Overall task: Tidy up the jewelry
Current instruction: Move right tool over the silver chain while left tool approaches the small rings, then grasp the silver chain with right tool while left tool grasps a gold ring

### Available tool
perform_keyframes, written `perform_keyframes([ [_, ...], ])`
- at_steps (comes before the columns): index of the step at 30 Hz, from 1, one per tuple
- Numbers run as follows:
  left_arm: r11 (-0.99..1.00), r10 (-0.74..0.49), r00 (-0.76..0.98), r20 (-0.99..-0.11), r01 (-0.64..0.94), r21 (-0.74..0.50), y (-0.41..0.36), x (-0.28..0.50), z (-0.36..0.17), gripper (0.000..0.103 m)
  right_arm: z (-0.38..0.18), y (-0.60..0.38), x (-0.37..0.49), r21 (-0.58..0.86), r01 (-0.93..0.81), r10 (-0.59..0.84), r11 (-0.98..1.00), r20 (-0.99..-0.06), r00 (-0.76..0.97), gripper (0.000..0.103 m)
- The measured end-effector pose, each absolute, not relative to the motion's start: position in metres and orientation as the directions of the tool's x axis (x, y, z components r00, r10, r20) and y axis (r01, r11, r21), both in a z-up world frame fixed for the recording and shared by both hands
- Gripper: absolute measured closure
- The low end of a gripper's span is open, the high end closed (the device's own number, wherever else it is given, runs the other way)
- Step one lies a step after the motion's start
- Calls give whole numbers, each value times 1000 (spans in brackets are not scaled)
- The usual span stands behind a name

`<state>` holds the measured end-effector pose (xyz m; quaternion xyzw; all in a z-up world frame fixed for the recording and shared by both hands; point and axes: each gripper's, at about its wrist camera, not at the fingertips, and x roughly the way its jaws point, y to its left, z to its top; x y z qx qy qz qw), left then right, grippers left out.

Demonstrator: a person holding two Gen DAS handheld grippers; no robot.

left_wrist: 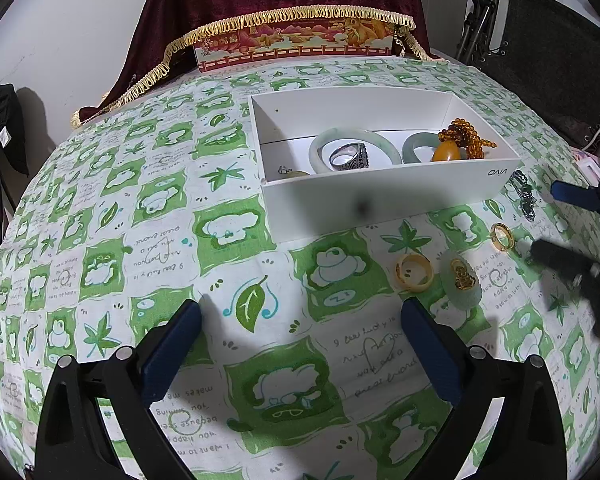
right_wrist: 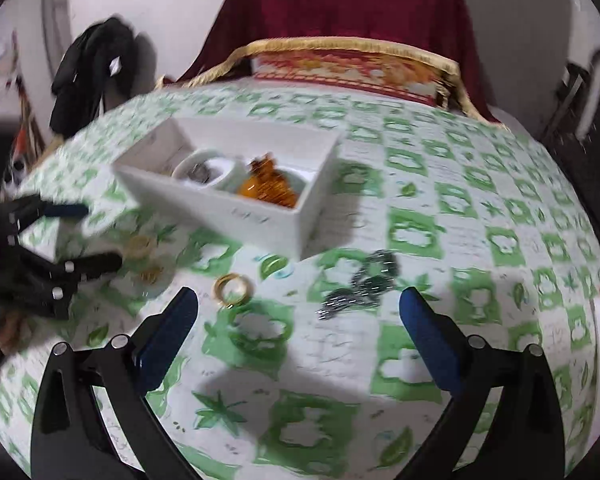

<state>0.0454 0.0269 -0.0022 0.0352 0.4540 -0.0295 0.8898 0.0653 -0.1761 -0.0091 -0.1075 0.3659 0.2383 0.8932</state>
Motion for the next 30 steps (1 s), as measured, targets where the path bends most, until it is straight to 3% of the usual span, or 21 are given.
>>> perform_keyframes([
  [5,994,-26,583,-812,100,40,24,47,0,3,-3,-183,59,34,-521,409,853,-664,626,7],
  [7,991,-56,581,-812,132,26,19,47,1,3,-2,-182,57,37,-539,426,842,-659,620,33],
  [9,984,-88,585,-806,178,22,10,45,3,3,-3,-181,59,40,-541,425,840,-669,609,40],
  [14,971,-108,601,-792,234,45,-8,51,5,4,-4,-186,65,69,-524,428,849,-671,605,41],
  [17,962,-170,582,-795,273,-6,-10,59,5,24,-5,-189,66,81,-514,428,854,-672,604,41],
  [21,955,-193,584,-788,295,-16,-12,57,5,65,-3,-196,68,93,-490,420,867,-665,618,41],
  [23,955,-182,589,-787,298,2,-13,56,4,66,-2,-200,71,105,-475,419,873,-661,623,41],
  [28,947,-163,600,-783,317,46,-18,45,4,81,0,-212,76,126,-436,404,891,-656,637,41],
  [30,950,-156,603,-782,308,48,-15,42,4,81,0,-216,79,125,-419,391,899,-658,643,41],
])
